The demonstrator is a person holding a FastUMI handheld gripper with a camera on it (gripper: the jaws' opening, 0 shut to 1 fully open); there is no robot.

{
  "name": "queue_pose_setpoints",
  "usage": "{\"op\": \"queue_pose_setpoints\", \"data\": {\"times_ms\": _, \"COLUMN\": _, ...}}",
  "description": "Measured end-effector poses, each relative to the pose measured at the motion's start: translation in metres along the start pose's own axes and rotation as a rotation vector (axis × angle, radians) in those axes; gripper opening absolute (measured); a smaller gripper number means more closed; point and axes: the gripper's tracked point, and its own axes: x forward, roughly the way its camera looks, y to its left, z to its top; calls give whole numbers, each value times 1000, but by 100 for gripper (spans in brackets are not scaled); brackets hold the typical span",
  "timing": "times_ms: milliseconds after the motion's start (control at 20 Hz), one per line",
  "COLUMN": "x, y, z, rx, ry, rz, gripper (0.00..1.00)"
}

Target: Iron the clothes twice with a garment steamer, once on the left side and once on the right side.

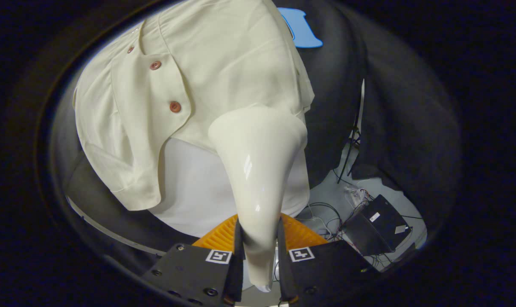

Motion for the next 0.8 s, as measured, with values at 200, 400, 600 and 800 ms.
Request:
{"op": "queue_pose_setpoints", "data": {"times_ms": 200, "x": 4, "y": 6, "z": -15, "rx": -11, "ry": 16, "rz": 13, "gripper": 35}}
{"op": "queue_pose_setpoints", "data": {"times_ms": 400, "x": -9, "y": 17, "z": -20, "rx": -11, "ry": -5, "rz": 24, "gripper": 34}}
{"op": "queue_pose_setpoints", "data": {"times_ms": 600, "x": -42, "y": 29, "z": -24, "rx": -14, "ry": -33, "rz": 43, "gripper": 35}}
{"op": "queue_pose_setpoints", "data": {"times_ms": 800, "x": -74, "y": 44, "z": -14, "rx": -24, "ry": -81, "rz": 49, "gripper": 35}}
